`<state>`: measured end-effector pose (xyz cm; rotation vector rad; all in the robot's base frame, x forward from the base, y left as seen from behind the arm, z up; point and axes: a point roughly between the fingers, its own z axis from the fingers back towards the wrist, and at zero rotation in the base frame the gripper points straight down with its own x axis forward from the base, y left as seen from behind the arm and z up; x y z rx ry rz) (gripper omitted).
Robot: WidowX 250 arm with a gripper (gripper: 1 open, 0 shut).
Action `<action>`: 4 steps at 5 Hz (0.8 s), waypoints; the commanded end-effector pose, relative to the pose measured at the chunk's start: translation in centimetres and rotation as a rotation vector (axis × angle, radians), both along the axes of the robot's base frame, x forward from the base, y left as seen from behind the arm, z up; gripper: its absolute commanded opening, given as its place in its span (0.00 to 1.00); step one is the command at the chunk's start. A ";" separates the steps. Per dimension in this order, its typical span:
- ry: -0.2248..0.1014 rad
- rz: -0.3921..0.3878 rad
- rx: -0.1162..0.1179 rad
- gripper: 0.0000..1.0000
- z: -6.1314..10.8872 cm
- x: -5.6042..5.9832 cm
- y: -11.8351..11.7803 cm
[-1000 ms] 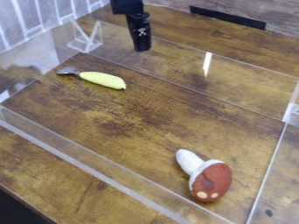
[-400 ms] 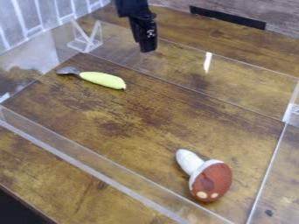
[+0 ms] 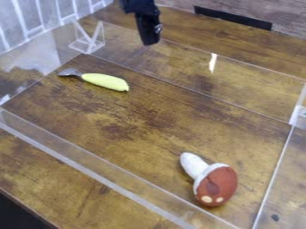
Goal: Move the green spoon to the left
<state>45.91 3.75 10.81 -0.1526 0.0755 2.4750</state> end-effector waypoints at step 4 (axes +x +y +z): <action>-0.058 0.056 -0.041 0.00 2.9 0.1 -2.2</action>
